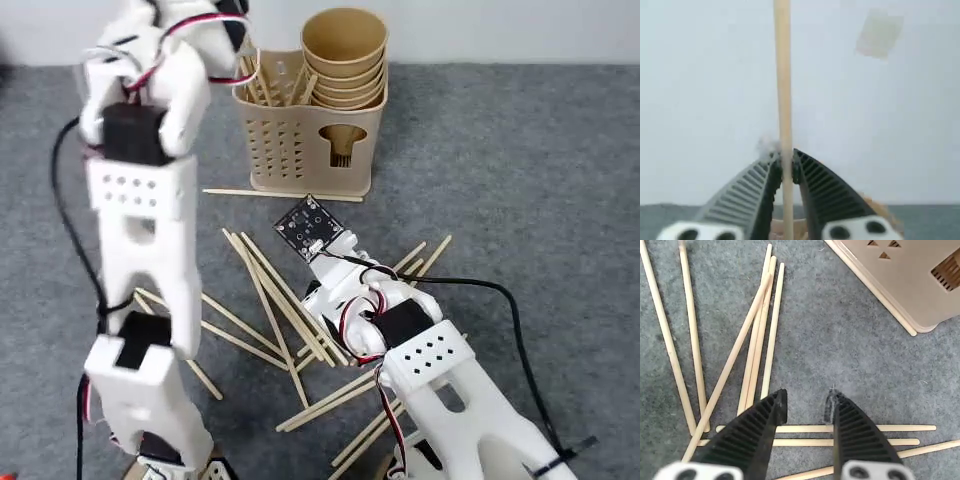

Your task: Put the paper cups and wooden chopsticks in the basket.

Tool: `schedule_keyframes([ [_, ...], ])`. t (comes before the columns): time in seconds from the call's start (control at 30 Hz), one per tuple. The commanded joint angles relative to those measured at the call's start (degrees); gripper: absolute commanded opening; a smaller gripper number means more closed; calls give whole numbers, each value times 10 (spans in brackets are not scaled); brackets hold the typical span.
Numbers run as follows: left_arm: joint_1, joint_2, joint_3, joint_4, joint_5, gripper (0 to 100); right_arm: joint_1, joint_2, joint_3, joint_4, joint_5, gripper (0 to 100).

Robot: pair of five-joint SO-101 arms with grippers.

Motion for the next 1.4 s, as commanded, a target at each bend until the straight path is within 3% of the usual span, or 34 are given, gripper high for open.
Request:
schedule_keyframes([
  [0.0, -13, 32, 5, -61, -34, 14, 9, -19, -4, -11, 2, 144],
  [0.37, -8, 163, 4, -140, -36, 14, 9, -19, -5, -12, 5, 143],
  [0.5, -6, 171, 1, -134, 8, 16, 9, -16, -5, -12, 5, 143],
  [0.57, -1, 164, 1, -101, 11, 50, 9, -15, -5, -12, 5, 143],
  [0.77, 12, 133, 1, 63, 12, 318, 9, -15, -6, -12, 5, 143],
  [1.0, -10, 117, -79, 55, 92, 326, 8, -14, -18, -9, 6, 143],
  [1.1, -37, 110, -127, 124, 97, 326, 7, -13, -39, -7, 6, 143],
  [1.37, -120, 108, -237, 276, 241, 326, -3, 69, -144, -7, 6, 143],
])
